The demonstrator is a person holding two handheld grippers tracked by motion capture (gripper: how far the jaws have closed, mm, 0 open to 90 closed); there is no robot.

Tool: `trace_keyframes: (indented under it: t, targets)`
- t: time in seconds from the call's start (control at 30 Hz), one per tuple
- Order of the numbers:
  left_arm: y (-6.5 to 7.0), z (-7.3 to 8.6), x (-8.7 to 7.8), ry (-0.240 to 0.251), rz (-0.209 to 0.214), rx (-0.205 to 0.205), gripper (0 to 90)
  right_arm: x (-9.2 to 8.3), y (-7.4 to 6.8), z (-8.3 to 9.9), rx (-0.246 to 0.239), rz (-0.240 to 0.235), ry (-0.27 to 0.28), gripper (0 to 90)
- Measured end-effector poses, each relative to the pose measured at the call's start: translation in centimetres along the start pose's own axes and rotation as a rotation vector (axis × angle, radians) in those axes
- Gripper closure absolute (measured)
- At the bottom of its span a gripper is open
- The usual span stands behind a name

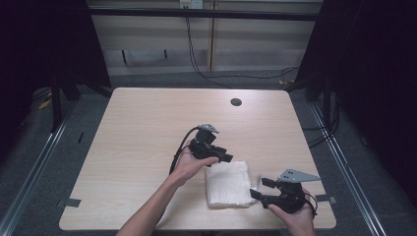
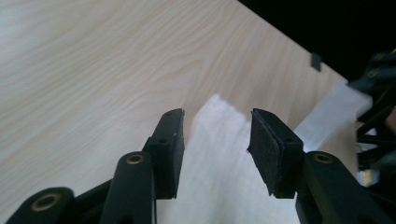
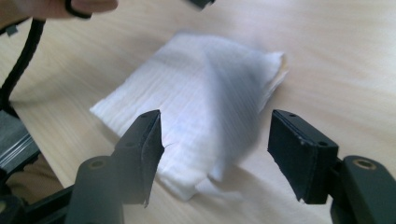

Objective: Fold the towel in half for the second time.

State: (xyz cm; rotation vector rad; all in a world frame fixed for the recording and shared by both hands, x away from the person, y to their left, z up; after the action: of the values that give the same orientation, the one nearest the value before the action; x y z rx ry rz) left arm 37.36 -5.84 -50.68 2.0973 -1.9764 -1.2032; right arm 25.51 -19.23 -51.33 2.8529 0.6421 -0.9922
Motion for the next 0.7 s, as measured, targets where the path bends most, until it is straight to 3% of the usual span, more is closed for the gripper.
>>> trace_keyframes:
  t: [0.17, 0.27, 0.3, 0.33, 0.37, 0.43, 0.5, 0.63, 0.7]
  targets:
    - [-0.5, 1.3, -3.2, 0.027, -0.047, 0.036, 52.2, -0.4, 1.9, -1.3, 0.015, 0.048, 0.026, 34.9]
    - [-0.6, 2.6, -4.9, 0.039, -0.051, 0.032, 50.8, 0.1, 2.4, -2.1, 0.004, 0.055, 0.026, 34.9]
    - [-0.7, 3.2, -5.4, 0.024, -0.059, 0.032, 52.4, 0.3, 2.7, -2.6, 0.006, 0.061, 0.029, 34.9]
    - [-1.0, 3.6, -6.0, 0.024, -0.094, 0.035, 52.8, 0.5, 3.0, -3.1, 0.002, 0.064, 0.036, 36.0]
    - [-1.2, 3.9, -6.5, 0.028, -0.1, 0.032, 52.8, 0.5, 3.3, -3.8, -0.006, 0.076, 0.057, 36.7]
    - [-1.4, 4.6, -7.9, 0.056, -0.107, 0.019, 51.3, 0.6, 3.9, -5.1, 0.025, 0.083, 0.105, 36.6]
    - [-1.5, 5.4, -9.2, 0.05, -0.123, 0.018, 48.0, 0.8, 4.3, -5.8, 0.03, 0.082, 0.112, 36.6]
    - [-1.5, 7.0, -11.7, 0.089, -0.174, -0.008, 46.9, 1.3, 4.8, -5.7, 0.035, 0.084, 0.102, 36.4]
    - [-1.3, 8.2, -12.5, 0.083, -0.184, -0.021, 46.9, 1.4, 5.2, -5.3, 0.034, 0.093, 0.098, 35.9]
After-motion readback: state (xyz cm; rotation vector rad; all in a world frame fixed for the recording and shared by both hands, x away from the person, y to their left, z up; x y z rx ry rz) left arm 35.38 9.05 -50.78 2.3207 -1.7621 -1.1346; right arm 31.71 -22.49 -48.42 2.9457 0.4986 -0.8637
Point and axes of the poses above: each handheld gripper's, and its own axes: x roughly forward along the jaws, z roughly out of its underside, y roughly to its right, the point moved 10 cm from there along x, roughly forward along the jaws, and after that the axes turned 13 degrees about z, right-handed, at the moved point
